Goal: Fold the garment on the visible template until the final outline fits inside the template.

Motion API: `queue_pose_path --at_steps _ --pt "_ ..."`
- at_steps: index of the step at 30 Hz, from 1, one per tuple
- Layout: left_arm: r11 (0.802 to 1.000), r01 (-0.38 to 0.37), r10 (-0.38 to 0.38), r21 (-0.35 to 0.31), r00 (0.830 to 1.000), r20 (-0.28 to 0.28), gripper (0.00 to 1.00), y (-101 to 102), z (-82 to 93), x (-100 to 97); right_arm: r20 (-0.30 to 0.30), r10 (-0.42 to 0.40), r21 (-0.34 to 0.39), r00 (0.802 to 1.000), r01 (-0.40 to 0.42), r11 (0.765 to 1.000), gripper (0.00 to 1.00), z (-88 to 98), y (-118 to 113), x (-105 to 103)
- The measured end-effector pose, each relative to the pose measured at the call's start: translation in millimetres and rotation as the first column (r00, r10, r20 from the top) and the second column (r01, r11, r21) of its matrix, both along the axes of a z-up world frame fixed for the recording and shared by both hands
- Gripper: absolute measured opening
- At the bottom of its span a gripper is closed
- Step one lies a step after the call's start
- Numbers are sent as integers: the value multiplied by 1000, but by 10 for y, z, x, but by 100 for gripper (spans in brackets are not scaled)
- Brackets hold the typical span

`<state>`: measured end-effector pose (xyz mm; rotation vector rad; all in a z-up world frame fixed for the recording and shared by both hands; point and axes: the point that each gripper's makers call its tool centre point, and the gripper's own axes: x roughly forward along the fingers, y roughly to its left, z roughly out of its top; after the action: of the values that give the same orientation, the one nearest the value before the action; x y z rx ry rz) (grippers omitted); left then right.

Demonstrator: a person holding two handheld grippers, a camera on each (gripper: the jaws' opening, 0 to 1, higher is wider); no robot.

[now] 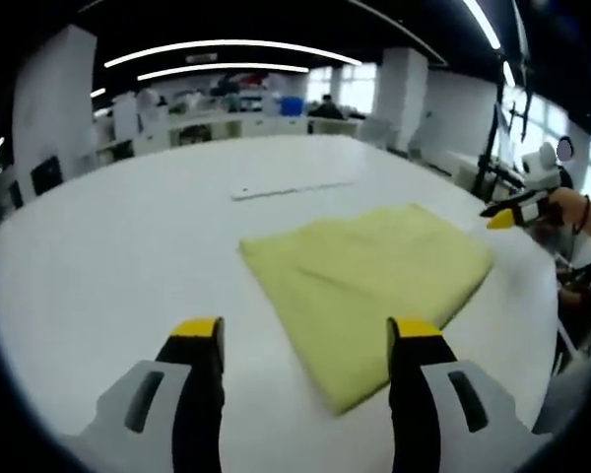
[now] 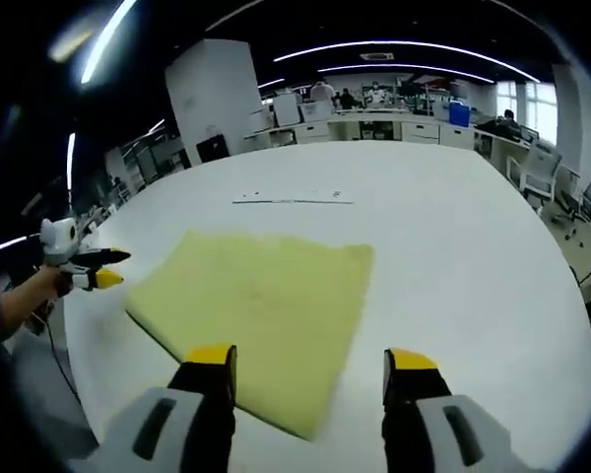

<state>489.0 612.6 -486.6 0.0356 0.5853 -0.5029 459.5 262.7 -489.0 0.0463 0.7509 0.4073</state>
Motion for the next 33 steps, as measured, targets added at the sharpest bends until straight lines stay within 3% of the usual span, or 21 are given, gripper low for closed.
queue_pose_path --at_steps 3,7,16,20,22,30,33 --pt "1000 -25 24 -6 998 -58 50 -10 -100 -88 -20 -9 13 1000 9 1000 49 -92 -26 -52" --pt "999 -45 44 -13 996 -72 43 -46 -191 -154 -39 -27 25 999 28 999 37 -193 -34 -120" --pt "997 -77 73 -30 987 -140 32 -65 -361 -298 -80 -64 47 995 68 997 28 -410 -66 -209" --pt "992 -113 101 -57 978 -183 27 -61 -400 -334 -87 -79 70 993 85 994 24 -428 -65 -212" --pt "991 -116 104 -60 979 -178 24 -73 -386 -329 -87 -80 72 993 86 994 23 -429 -57 -210" --pt "994 -106 97 -37 976 -194 16 -105 -396 -383 -96 -108 85 990 116 990 8 -390 -52 -238" --pt "996 -92 86 -20 971 -225 13 -102 -445 -404 -113 -121 80 986 130 988 4 -424 -77 -258"
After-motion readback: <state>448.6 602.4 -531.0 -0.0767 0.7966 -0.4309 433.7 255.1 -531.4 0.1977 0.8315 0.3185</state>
